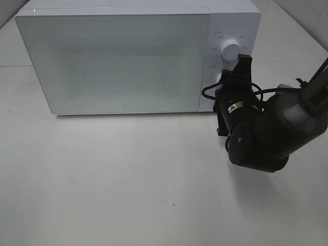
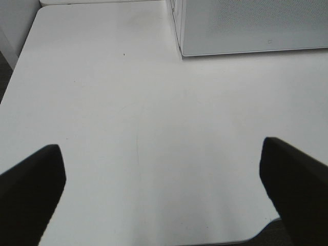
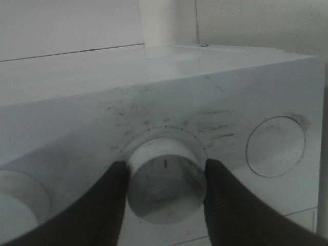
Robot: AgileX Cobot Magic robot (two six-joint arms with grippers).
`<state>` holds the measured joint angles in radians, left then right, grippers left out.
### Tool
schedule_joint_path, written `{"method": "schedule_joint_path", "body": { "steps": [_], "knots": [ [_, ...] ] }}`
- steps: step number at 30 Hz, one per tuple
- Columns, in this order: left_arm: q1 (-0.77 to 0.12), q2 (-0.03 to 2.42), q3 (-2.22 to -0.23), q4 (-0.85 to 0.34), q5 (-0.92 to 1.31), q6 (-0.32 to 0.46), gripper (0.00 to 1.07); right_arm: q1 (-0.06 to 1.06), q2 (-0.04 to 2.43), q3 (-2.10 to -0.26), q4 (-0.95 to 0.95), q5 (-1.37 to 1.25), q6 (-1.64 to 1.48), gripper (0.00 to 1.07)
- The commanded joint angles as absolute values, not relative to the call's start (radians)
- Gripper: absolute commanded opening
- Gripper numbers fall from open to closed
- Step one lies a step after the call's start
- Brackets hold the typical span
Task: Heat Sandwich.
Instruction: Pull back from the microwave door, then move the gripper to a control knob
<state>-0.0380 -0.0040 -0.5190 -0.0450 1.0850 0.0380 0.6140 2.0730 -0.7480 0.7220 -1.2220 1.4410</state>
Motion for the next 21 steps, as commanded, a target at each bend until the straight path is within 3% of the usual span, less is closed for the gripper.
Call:
{"method": "schedule_joint_path", "body": {
  "steps": [1, 9, 13, 17, 18, 19, 21],
  "knots": [
    [-0.033, -0.019, -0.517, -0.047, 1.072, 0.035, 0.98, 0.619, 2.071, -0.759, 0.659, -1.393, 1.421, 0.08],
    [-0.033, -0.019, -0.517, -0.047, 1.072, 0.035, 0.98, 0.619, 2.071, -0.759, 0.653, -1.393, 1.398, 0.13],
    [-0.033, -0.019, -0.517, -0.047, 1.072, 0.035, 0.98, 0.619, 2.071, -0.759, 0.646, -1.394, 1.398, 0.24],
    [-0.033, -0.019, -0.517, -0.047, 1.072, 0.035, 0.98, 0.619, 2.071, -0.759, 0.646, -1.394, 1.399, 0.46],
    [-0.033, -0.019, -0.517, -0.047, 1.072, 0.035, 0.98, 0.619, 2.071, -0.759, 0.646, -1.394, 1.399, 0.46],
    [-0.033, -0.019, -0.517, -0.047, 1.072, 0.035, 0.98, 0.619, 2.071, -0.759, 0.646, -1.394, 1.399, 0.56],
    [-0.033, -0.019, -0.517, -0.047, 1.072, 0.035, 0.98, 0.619, 2.071, -0.759, 0.646, -1.394, 1.4, 0.66]
  ]
}}
